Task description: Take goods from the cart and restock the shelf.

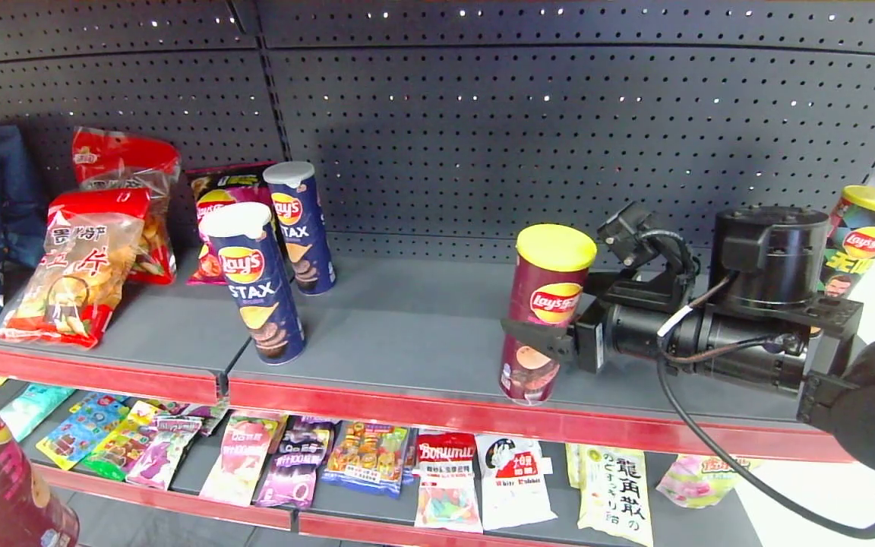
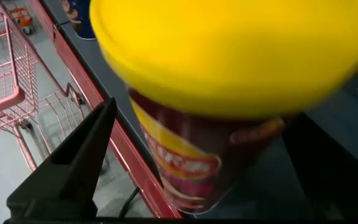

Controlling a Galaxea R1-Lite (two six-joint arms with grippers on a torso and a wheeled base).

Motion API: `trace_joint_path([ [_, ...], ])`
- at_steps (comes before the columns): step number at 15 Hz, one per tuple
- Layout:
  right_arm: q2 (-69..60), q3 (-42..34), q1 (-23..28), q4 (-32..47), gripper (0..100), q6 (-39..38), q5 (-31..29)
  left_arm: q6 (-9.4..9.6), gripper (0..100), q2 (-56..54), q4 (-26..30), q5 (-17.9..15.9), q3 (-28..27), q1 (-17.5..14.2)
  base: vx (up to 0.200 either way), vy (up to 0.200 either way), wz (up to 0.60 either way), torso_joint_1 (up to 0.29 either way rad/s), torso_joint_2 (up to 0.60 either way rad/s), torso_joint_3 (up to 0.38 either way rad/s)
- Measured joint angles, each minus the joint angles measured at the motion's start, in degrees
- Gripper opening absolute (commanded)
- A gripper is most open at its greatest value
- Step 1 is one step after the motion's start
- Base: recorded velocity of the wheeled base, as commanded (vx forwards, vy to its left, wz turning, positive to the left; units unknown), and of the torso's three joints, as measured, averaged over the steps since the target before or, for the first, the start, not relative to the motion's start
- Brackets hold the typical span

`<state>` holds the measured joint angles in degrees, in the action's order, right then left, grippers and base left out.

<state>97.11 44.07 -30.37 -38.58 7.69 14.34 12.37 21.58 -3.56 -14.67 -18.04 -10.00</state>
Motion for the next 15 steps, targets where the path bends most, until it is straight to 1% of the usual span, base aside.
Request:
trace_joint_path([
  [4, -1.2, -1.2, 0.0, 0.0, 100, -0.1, -0.7, 0.02, 0, 0.0, 0.0, 0.0, 0.0, 0.0, 0.0, 0.0, 0.0, 0.0, 0.0, 0.0],
  [8, -5.8, -6.0, 0.2, 0.0, 100, -0.5, -1.9, 0.0, 0, 0.0, 0.0, -0.2, -0.2, 0.0, 0.0, 0.0, 0.0, 0.0, 0.0, 0.0],
  [10, -11.1, -10.6, 0.4, 0.0, 100, -0.5, -2.5, 0.0, 0, 0.1, -0.1, -0.4, -0.4, 0.0, 0.0, 0.0, 0.0, 0.0, 0.0, 0.0],
  [12, -17.9, -16.7, 1.1, 0.2, 100, -0.5, -4.5, -0.04, 0, 0.5, -0.1, -0.4, -0.9, 0.0, 0.0, 0.0, 0.0, 0.0, 0.0, 0.0],
  [14, -25.9, -23.7, 3.4, 0.5, 100, -0.4, -7.4, -0.28, 0, 1.6, -0.3, -0.3, -1.9, 0.0, 0.0, 0.0, 0.0, 0.0, 0.0, 0.0],
  [15, -30.9, -27.5, 5.7, 1.3, 100, -0.3, -8.8, -0.39, 0, 2.2, -0.3, -0.3, -2.0, 0.0, 0.0, 0.0, 0.0, 0.0, 0.0, 0.0],
])
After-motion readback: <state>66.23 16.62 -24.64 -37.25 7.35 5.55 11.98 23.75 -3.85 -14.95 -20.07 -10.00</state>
